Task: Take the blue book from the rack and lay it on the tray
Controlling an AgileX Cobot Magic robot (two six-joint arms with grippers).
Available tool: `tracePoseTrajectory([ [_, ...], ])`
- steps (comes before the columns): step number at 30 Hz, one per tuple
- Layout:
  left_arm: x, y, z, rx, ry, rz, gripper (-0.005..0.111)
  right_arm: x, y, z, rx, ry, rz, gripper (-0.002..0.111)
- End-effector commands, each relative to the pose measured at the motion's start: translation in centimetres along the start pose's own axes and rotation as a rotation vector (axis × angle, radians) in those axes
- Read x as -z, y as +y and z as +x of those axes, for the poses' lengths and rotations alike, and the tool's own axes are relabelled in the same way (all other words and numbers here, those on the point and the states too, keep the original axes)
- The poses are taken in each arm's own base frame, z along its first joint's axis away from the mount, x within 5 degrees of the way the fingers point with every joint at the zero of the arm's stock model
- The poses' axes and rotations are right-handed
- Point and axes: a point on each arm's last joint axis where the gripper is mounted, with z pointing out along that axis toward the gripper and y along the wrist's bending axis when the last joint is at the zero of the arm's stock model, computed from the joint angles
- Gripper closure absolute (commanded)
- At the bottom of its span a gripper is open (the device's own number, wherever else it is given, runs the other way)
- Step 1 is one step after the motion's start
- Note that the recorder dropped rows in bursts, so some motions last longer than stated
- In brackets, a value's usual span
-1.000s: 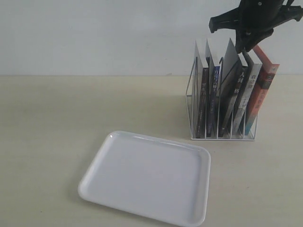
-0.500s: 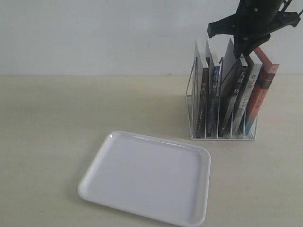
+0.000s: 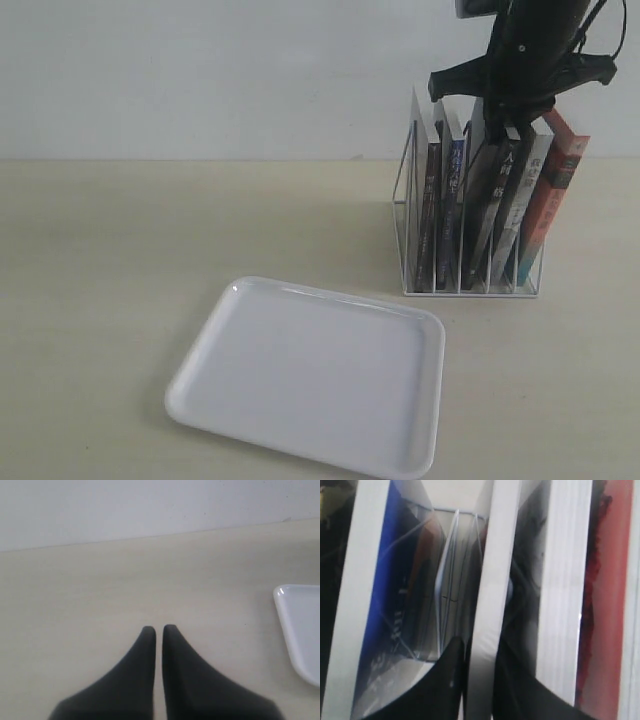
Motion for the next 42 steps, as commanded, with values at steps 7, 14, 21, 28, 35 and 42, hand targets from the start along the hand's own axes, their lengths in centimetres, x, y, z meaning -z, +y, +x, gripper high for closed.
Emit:
tracePoseTrajectory([
  [7,0.1,0.0,-0.3,0.0,-0.022,-0.003,0.102,0.7,-0.2,0.0,0.013,-0.01,0.012,0.108],
  [14,0.1,0.0,-0.3,0.0,-0.022,-0.003,0.102,8.4,-1.1,-0.3,0.01,-0.199,-0.017,0.108],
  [21,0.1,0.0,-0.3,0.0,-0.022,-0.003,0.102,14.7,-2.0,0.3,0.018,-0.352,-0.034,0.108],
  [28,0.1,0.0,-0.3,0.0,-0.022,-0.003,0.102,14.8,-1.9,0.4,0.016,-0.353,-0.04,0.108],
  [35,0.1,0.0,-0.3,0.0,-0.022,-0.003,0.102,14.8,-1.9,0.4,0.016,-0.353,-0.04,0.108],
  [42,0.1,0.0,-0.3,0.0,-0.022,-0.003,0.102,14.3,-1.9,0.3,0.018,-0.343,-0.039,0.108],
])
